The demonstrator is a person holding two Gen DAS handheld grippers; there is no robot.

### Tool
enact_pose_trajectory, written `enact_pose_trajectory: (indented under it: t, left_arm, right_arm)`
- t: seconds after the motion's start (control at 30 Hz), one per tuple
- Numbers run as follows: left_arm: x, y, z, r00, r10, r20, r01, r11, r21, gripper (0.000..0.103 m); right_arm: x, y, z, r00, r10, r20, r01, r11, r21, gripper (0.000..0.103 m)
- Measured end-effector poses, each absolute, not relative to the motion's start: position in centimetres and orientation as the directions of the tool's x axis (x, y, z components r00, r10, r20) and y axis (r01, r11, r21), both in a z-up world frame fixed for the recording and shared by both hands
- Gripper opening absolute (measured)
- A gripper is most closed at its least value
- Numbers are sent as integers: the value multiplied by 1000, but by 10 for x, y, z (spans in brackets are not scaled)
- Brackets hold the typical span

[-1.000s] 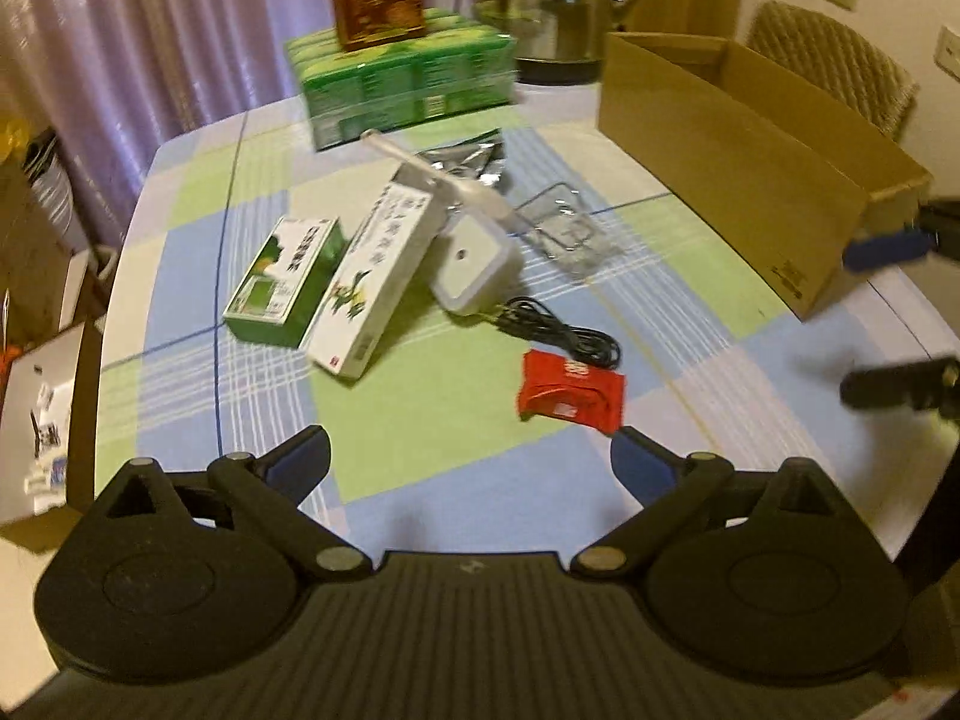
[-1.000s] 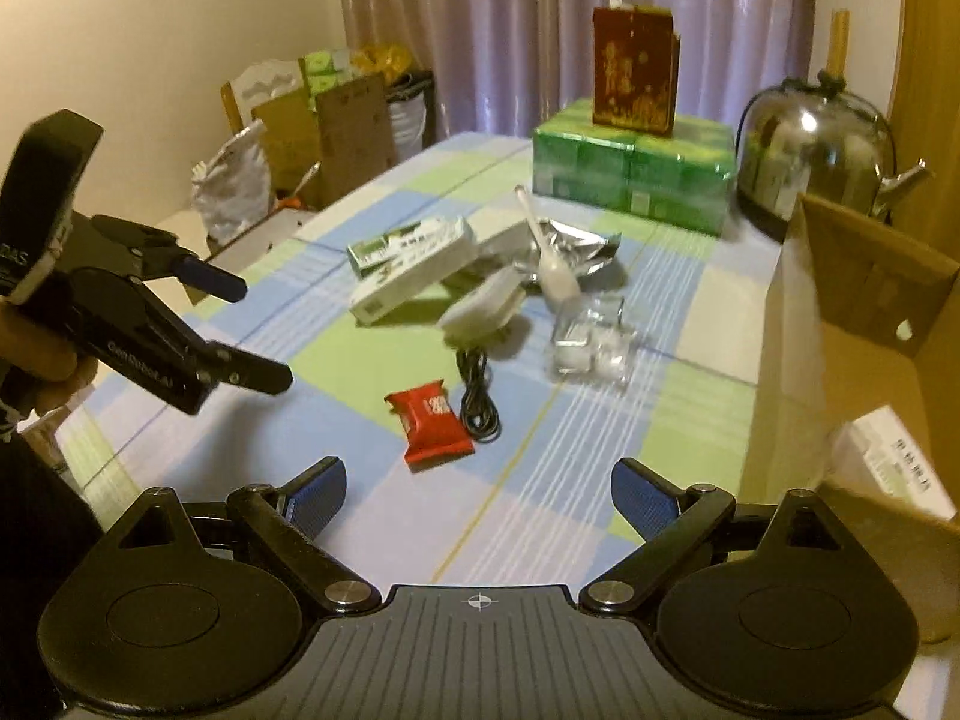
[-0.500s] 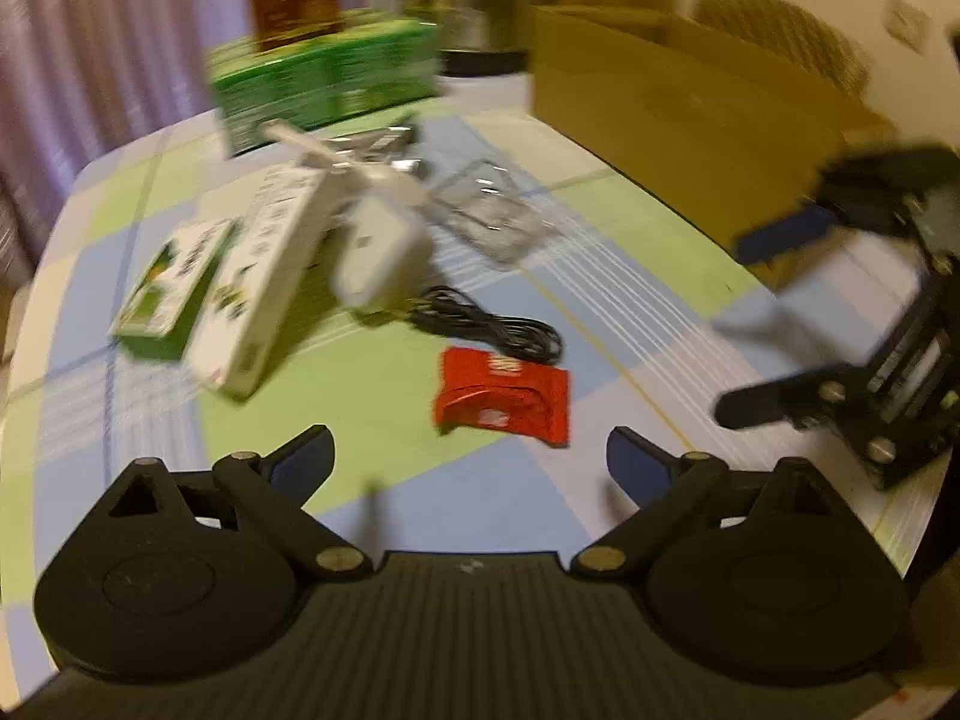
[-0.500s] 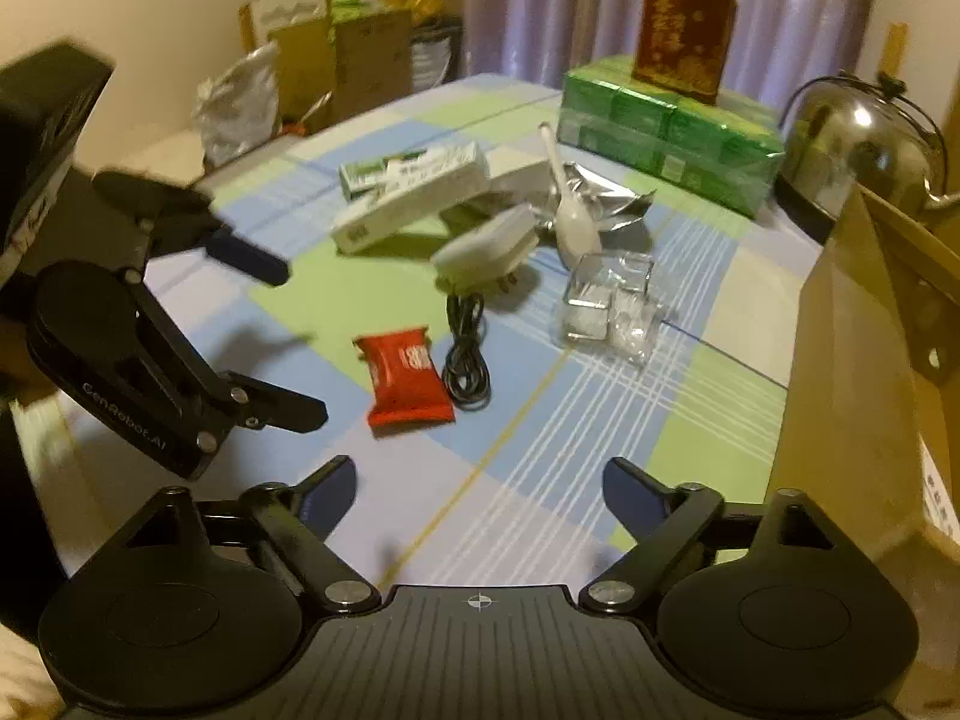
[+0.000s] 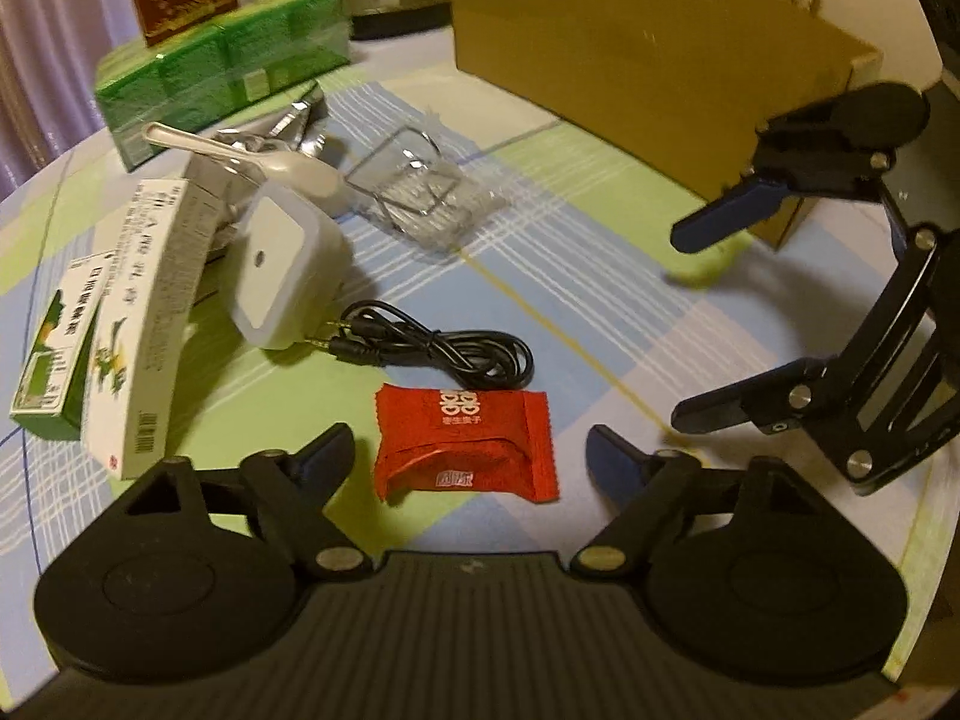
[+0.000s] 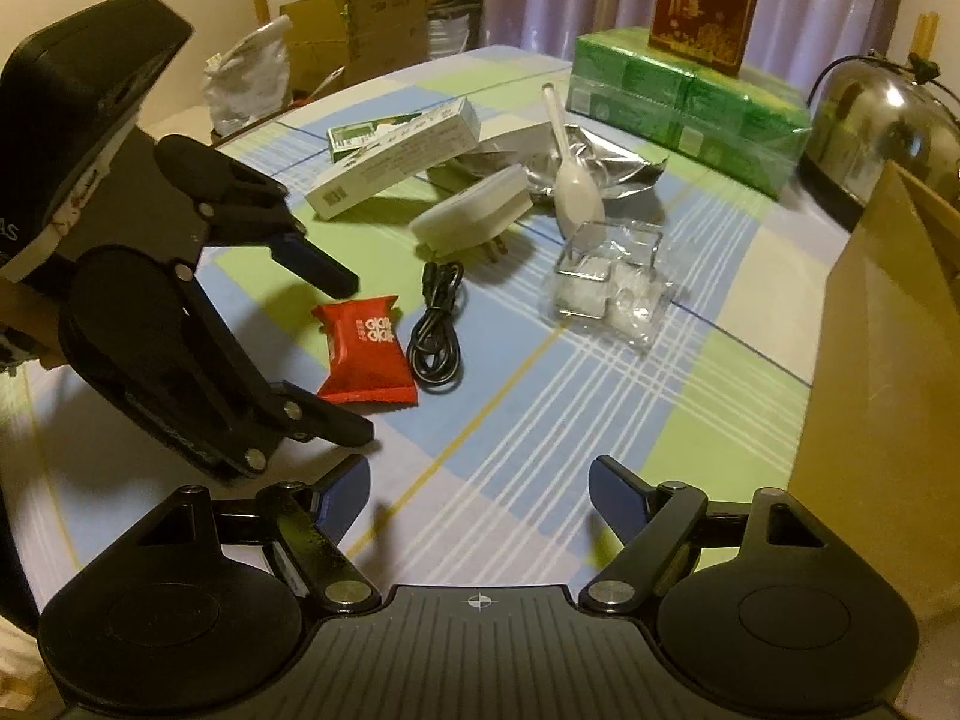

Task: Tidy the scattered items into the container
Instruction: 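Grasp red candy packet with left gripper while right gripper grasps black cable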

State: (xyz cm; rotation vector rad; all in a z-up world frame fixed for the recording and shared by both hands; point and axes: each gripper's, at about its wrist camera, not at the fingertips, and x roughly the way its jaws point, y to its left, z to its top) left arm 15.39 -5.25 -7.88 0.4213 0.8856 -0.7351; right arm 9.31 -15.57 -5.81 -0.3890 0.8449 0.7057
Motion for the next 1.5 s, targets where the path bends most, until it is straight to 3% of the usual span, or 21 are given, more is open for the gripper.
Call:
enact_pose_trajectory:
  t: [0.07, 0.13, 0.3, 0.67, 0.87, 0.93, 1.13, 1.23, 1.5]
  left_arm:
    - [158, -53, -80, 402, -409, -819, 733, 680, 21, 77]
    - [161, -51, -79, 393, -418, -819, 733, 680, 5, 61]
    - [163, -34, -73, 375, -399, -837, 721, 693, -7, 44]
    - [162, -11, -69, 398, -353, -847, 674, 738, 9, 47]
    - [163, -8, -69, 404, -341, -849, 661, 751, 14, 54]
    - [163, -7, -69, 405, -341, -848, 660, 751, 13, 55]
    - [163, -8, -68, 409, -331, -850, 652, 758, 19, 58]
    - [160, -8, -67, 401, -342, -850, 656, 755, 6, 47]
    - [132, -31, -65, 325, -426, -844, 746, 664, -48, 43]
  right_arm:
    - [97, -155, -60, 454, 413, -789, -705, 708, -35, 78]
    - [103, -154, -60, 451, 418, -788, -702, 712, -25, 78]
    - [116, -148, -57, 450, 434, -781, -692, 722, 3, 77]
    - [144, -97, -67, 407, 465, -786, -722, 691, 35, 61]
    - [156, -80, -77, 396, 429, -812, -725, 689, 11, 37]
    - [155, -80, -78, 393, 431, -812, -726, 688, 14, 19]
    - [143, -90, -76, 408, 411, -816, -711, 703, -1, 19]
    - [132, -105, -74, 416, 399, -817, -687, 726, 5, 19]
    - [91, -150, -68, 431, 358, -828, -622, 783, 15, 19]
